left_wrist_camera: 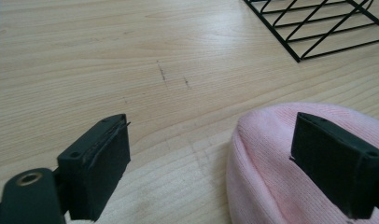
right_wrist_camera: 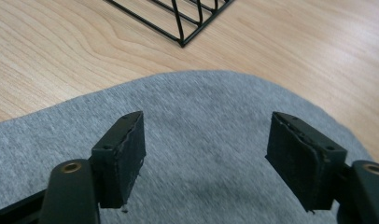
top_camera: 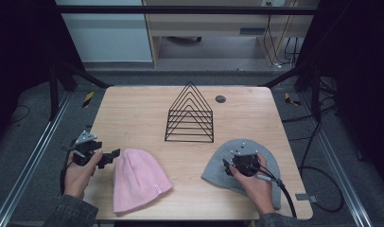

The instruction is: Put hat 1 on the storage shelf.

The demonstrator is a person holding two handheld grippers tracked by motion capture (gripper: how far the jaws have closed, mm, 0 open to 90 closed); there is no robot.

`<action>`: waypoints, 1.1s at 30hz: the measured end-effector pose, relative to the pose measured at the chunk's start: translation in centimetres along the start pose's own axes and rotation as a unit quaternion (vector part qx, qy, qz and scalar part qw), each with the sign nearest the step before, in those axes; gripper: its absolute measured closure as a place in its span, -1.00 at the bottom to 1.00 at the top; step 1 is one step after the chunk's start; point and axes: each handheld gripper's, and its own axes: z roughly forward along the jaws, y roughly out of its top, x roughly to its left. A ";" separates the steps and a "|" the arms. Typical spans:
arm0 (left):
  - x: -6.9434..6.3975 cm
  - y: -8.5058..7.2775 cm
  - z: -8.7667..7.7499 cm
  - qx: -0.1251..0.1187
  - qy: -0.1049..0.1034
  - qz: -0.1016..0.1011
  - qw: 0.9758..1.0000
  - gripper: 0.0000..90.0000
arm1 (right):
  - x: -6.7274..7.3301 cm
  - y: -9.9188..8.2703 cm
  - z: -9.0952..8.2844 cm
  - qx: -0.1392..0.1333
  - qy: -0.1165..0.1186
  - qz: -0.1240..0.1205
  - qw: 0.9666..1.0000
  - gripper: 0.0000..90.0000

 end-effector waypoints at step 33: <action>-2.8 -0.8 3.8 0.136 -0.045 0.081 0.986 -0.01 | -0.5 -0.7 0.2 0.054 0.007 0.033 0.998 -0.43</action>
